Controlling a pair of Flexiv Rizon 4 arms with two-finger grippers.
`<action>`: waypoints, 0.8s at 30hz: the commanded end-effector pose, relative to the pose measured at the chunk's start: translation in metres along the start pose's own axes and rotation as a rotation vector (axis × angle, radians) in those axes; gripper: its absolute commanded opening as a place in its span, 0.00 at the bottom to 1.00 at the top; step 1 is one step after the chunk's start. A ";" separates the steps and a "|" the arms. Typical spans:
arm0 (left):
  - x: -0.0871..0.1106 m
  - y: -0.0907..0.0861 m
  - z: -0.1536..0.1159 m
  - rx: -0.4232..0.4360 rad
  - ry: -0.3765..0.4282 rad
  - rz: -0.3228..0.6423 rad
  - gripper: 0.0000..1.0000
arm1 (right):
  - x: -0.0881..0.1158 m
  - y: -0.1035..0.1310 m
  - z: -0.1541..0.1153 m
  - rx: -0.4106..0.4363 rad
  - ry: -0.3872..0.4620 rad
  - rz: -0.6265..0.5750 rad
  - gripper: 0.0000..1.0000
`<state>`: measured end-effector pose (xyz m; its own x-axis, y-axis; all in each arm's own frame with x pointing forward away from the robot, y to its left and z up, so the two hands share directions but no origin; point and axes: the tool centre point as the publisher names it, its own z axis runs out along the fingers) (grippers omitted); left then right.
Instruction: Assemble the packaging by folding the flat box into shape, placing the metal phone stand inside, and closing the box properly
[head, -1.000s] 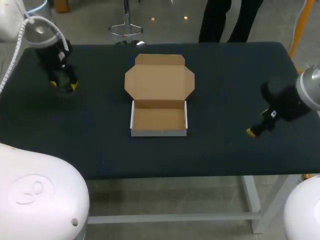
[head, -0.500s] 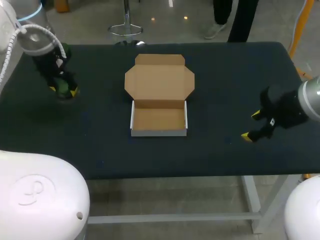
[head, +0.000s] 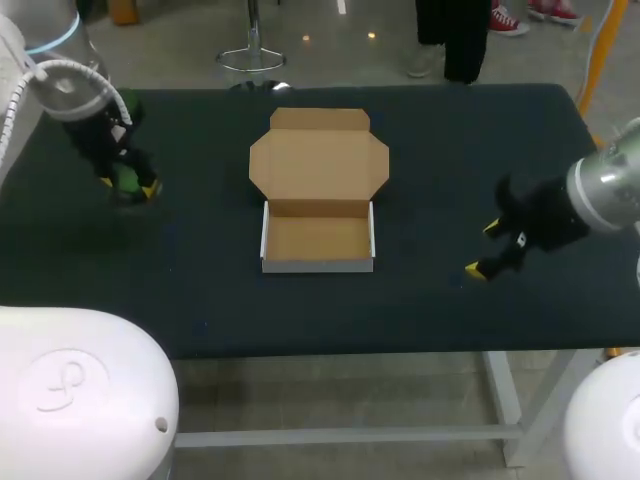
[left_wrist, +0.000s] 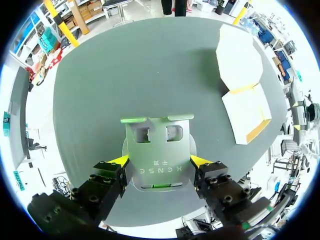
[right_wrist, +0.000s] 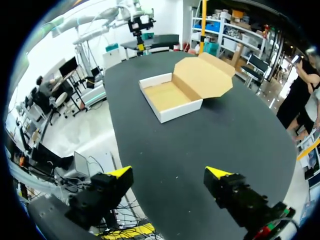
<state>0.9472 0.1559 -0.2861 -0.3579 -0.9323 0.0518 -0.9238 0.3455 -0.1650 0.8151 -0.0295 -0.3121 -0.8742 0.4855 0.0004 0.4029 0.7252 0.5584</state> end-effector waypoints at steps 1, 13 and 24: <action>0.011 0.002 -0.004 0.001 -0.025 0.009 0.00 | -0.003 0.002 0.002 0.003 0.009 0.000 1.00; 0.055 0.009 -0.029 0.016 -0.014 0.051 0.00 | -0.003 0.002 0.002 0.003 0.009 0.000 1.00; 0.111 0.005 -0.029 -0.016 -0.020 0.152 0.00 | -0.003 0.002 0.002 0.003 0.009 0.000 1.00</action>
<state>0.8995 0.0701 -0.2535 -0.4845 -0.8740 0.0368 -0.8646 0.4720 -0.1723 0.8199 -0.0264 -0.3143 -0.8741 0.4858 0.0023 0.4057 0.7274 0.5534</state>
